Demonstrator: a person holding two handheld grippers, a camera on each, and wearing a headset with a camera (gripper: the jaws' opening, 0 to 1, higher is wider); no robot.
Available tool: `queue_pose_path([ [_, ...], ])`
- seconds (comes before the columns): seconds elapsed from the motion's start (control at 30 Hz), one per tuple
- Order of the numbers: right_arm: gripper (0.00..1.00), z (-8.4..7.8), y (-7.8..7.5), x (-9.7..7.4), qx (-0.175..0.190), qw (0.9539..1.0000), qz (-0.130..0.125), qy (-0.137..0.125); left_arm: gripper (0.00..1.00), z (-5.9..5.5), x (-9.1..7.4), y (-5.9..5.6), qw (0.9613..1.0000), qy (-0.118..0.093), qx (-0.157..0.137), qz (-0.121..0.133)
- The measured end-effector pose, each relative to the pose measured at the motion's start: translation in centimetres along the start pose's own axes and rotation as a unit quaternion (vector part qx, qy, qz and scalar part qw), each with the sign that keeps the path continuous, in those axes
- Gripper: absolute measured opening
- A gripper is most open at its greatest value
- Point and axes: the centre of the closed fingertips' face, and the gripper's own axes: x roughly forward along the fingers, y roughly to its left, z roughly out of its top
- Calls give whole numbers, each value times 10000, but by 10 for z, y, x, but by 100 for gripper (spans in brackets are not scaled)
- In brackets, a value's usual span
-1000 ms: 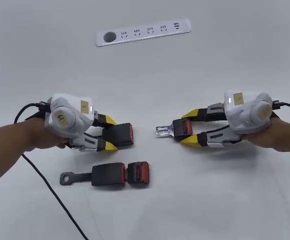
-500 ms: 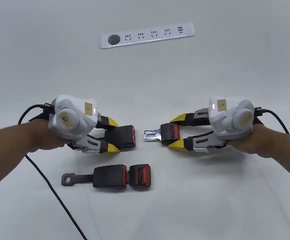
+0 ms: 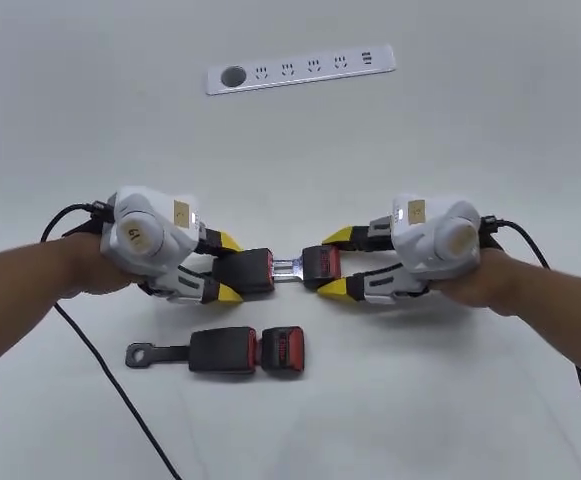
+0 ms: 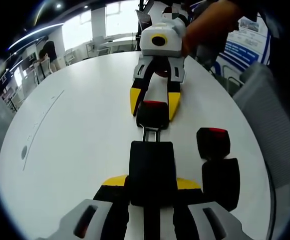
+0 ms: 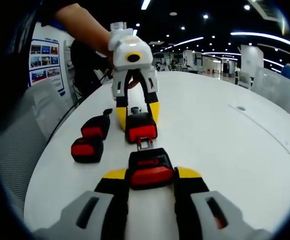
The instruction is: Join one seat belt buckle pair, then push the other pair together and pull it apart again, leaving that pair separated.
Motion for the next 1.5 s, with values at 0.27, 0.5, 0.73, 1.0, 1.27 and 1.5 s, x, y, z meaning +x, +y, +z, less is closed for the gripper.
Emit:
queue_pose_path([
  [0.27, 36, 7, 6, 14, -88, 9999, 122, 76, 34, 0, 0, -1, 10000, 38, 79, -43],
  [0.5, 36, 4, 6, 12, -66, 9997, 160, 192, 34, 0, 0, -2, 9999, 96, 102, -51],
  [0.73, 35, 6, 8, 16, -28, 9995, 155, 261, 34, -1, 0, -2, 9999, 82, 125, -84],
  [1.0, 35, 12, 9, 26, 61, 9995, 57, 290, 33, -2, 0, 0, 9999, 83, 88, -79],
  [1.27, 35, 13, 10, 28, 136, 9991, -94, 397, 33, -2, 1, 0, 9999, 76, 86, -80],
  [1.5, 35, 12, 9, 28, 135, 9988, -116, 457, 33, 0, 1, -1, 9999, 99, 91, -78],
])
